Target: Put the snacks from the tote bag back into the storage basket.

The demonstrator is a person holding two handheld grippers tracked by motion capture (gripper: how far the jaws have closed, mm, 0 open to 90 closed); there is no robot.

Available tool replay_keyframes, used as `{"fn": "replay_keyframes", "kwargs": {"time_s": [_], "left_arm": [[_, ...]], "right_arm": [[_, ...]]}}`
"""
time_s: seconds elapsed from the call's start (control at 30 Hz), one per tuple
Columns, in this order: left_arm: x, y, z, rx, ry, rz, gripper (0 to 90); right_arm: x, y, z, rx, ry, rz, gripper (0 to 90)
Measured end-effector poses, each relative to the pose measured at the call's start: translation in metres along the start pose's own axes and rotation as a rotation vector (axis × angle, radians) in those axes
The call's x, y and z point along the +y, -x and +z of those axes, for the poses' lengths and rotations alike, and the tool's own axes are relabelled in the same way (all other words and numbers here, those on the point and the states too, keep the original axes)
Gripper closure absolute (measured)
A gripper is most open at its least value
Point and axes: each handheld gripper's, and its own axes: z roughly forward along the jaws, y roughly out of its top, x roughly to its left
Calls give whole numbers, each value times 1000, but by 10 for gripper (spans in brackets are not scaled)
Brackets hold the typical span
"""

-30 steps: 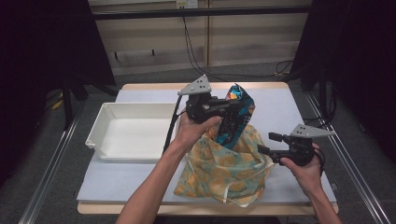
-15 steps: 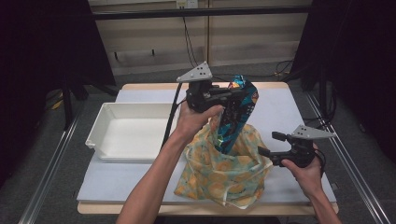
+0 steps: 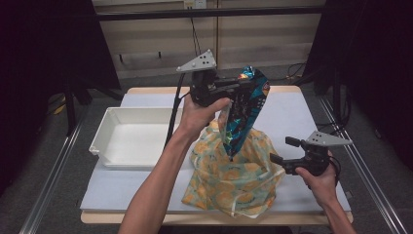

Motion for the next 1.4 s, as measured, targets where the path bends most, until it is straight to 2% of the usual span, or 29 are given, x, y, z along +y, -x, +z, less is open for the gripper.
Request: {"fn": "replay_keyframes", "kwargs": {"time_s": [0.1,0.17,0.33,0.57,0.93,1.17,1.27,1.4], "left_arm": [[2,1,-2,-10,-2,-3,887],[4,-1,-5,-6,-24,10,887],[9,-6,-15,19,-15,-3,887],[9,-6,-34,58,-37,8,886],[-4,-11,-69,122,-40,-4,886],[-5,-19,-85,159,-52,0,886],[-5,-19,-91,176,-39,-8,886],[-13,-18,-101,206,-50,-11,886]], "right_arm": [[0,-1,1,3,5,1,85],[1,-1,1,5,7,2,84],[0,-1,0,5,5,-3,83],[-1,-3,-4,-1,19,-1,62],[-1,-4,-7,8,31,-6,55],[-3,-3,-7,8,22,-17,37],[-3,-3,-7,15,30,-14,28],[-3,-5,-7,30,43,-26,11]]}}
